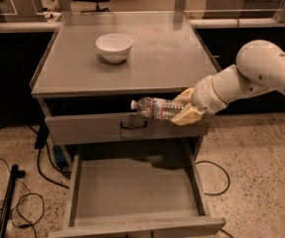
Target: Pick water bottle from middle drawer and place on counter
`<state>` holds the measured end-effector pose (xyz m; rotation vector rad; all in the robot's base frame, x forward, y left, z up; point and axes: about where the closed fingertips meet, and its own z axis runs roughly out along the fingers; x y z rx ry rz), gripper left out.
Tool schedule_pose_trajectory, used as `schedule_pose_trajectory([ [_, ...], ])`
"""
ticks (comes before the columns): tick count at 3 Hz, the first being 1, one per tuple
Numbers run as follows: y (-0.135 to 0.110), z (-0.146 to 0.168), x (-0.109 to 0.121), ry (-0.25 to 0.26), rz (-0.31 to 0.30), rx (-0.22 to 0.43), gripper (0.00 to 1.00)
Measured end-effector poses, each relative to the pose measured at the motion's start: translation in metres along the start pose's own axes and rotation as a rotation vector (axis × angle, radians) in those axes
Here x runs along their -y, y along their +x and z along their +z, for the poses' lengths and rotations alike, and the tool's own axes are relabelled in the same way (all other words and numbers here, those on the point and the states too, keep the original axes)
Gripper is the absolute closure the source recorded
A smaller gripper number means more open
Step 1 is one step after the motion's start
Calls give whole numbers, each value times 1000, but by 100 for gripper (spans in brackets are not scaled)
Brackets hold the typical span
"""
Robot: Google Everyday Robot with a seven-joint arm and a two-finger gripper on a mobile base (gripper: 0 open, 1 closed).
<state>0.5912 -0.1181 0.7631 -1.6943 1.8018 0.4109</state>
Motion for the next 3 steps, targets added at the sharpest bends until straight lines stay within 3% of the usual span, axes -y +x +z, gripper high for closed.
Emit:
schedule_pose_trajectory([
  [1,-5,-3,-2,21,16,-27,100],
  [2,-18,-24,-16,107,50,-43,100],
  [3,-30,-59,-28,233,87,-57,100],
])
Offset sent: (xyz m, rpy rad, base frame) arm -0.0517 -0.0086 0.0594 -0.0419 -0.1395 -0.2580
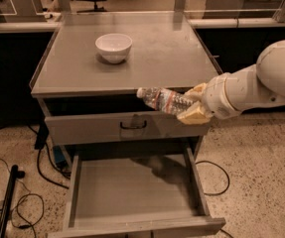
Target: Pick water bottle from middle drawer and place on counter
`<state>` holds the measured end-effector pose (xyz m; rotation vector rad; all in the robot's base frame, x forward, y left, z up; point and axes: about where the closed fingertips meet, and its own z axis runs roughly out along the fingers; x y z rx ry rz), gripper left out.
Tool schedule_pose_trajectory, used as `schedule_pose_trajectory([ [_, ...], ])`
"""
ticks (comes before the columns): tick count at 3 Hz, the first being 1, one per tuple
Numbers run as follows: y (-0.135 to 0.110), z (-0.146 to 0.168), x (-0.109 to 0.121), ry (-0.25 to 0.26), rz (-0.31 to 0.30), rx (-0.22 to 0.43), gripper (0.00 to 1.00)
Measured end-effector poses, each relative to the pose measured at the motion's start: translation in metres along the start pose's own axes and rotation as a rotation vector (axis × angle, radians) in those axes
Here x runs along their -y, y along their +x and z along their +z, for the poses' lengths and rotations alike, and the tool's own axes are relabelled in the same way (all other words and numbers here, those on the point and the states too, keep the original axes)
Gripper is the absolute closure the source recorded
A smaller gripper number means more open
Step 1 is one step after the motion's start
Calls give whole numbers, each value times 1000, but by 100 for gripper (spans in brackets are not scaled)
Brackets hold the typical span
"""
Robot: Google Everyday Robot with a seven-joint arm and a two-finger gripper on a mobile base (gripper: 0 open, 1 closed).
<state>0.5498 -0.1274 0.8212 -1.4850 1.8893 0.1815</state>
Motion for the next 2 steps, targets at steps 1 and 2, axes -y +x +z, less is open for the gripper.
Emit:
schedule_pose_trajectory([
  [1,-4,-37,7,82,35,23,100],
  [2,-6,-36,7,82,27,19,100],
])
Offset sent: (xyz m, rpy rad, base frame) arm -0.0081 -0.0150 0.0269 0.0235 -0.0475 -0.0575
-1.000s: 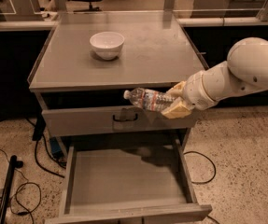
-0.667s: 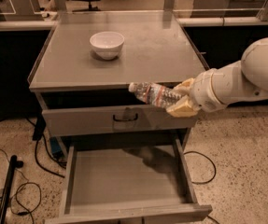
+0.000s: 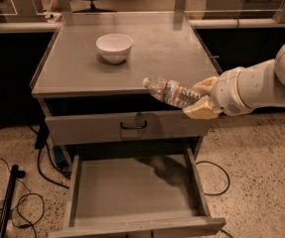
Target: Pick water bottle from middle drawer and place on counter
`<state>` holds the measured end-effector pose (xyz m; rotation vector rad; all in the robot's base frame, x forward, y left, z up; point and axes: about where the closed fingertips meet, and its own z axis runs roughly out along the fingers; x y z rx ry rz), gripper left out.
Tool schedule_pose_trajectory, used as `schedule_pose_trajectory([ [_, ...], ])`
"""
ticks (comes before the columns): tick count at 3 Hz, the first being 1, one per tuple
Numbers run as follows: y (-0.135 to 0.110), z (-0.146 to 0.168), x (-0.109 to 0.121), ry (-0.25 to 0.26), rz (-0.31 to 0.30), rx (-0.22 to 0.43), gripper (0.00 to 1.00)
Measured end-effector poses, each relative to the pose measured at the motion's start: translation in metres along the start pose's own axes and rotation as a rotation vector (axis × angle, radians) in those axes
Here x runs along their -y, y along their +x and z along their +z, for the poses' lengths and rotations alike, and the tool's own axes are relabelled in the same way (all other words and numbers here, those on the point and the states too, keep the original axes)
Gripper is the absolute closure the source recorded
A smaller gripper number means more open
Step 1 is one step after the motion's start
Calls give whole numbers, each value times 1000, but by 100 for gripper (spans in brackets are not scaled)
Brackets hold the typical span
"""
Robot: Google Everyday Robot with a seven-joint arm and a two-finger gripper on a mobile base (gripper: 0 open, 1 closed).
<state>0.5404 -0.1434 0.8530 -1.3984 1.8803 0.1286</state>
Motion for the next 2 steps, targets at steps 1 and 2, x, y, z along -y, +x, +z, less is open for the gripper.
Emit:
schedule_pose_trajectory([
  [1,-18,13,14,-7,-32,3,100],
  [2,-43,33,48,-10,-55,4,100],
])
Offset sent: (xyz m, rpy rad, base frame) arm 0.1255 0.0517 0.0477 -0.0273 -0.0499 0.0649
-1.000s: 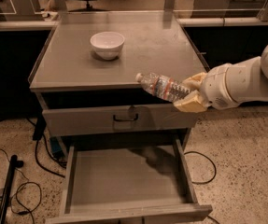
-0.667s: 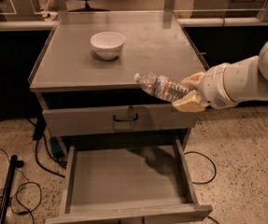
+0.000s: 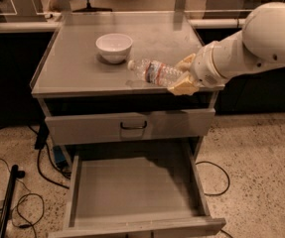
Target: Pick water bottle from middle drawer and place on counter
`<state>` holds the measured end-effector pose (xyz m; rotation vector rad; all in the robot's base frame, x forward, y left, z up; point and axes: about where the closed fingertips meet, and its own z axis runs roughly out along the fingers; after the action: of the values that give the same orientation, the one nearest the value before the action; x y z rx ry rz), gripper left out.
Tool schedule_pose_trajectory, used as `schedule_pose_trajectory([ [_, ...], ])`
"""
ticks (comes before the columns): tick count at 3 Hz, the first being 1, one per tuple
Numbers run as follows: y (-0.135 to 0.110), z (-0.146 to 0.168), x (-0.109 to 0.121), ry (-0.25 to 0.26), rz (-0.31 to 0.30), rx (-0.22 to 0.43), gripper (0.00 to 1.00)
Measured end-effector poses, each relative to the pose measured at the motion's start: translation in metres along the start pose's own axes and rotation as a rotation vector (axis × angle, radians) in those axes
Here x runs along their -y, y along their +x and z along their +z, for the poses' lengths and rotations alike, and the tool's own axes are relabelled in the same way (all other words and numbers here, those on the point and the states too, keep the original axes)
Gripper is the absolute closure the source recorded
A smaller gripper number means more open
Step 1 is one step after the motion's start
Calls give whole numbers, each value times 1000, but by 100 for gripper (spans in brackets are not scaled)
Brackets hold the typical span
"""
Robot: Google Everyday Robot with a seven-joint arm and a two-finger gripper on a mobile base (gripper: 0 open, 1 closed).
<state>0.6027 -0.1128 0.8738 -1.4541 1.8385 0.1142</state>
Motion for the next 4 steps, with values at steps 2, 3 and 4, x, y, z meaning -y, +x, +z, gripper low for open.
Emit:
schedule_pose_trajectory([
  [2,-23,42,78,-9,38,-15,100],
  [3,-10,57,109,-24,103,-9,100],
  [4,16,70,126,-47,187,2,100],
])
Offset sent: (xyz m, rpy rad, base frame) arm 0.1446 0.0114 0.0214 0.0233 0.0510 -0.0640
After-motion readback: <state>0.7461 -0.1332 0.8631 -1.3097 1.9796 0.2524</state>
